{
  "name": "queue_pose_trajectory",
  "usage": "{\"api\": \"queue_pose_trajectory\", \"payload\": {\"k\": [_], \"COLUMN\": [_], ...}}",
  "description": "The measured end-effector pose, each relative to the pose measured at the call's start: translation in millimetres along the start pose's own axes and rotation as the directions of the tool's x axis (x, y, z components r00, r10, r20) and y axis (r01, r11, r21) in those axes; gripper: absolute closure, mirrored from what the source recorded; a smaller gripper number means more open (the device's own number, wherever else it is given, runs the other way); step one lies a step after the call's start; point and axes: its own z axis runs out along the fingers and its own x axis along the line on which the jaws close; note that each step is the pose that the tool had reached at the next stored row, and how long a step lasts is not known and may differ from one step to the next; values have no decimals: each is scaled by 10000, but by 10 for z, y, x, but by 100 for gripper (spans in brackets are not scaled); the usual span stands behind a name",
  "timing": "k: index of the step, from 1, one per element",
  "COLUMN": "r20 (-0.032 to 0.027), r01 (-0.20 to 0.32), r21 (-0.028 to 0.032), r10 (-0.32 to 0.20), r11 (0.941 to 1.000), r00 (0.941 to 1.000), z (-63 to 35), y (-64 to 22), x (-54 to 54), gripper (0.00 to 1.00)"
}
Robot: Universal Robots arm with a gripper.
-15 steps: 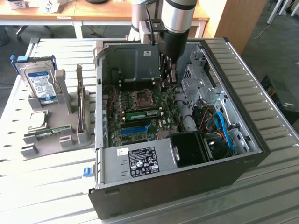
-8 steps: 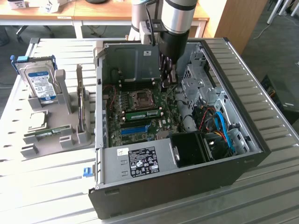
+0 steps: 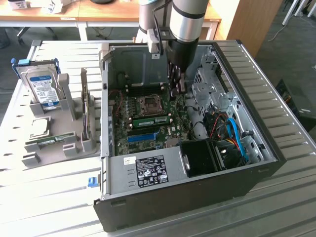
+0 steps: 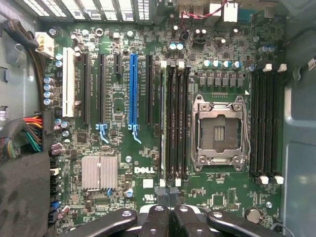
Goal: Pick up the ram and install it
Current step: 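Press down the ram until it locks into place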
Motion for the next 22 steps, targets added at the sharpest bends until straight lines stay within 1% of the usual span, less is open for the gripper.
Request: {"api": "queue_pose_trajectory", "payload": {"k": [13, 22], "r20": [-1, 0], "r01": [0, 1], "r21": [0, 0], "r10": [0, -1], "r11": [10000, 10000], "r00": [10000, 10000], "z": [200, 311], "y": [2, 2], "x": [9, 14], "gripper": [89, 89]}}
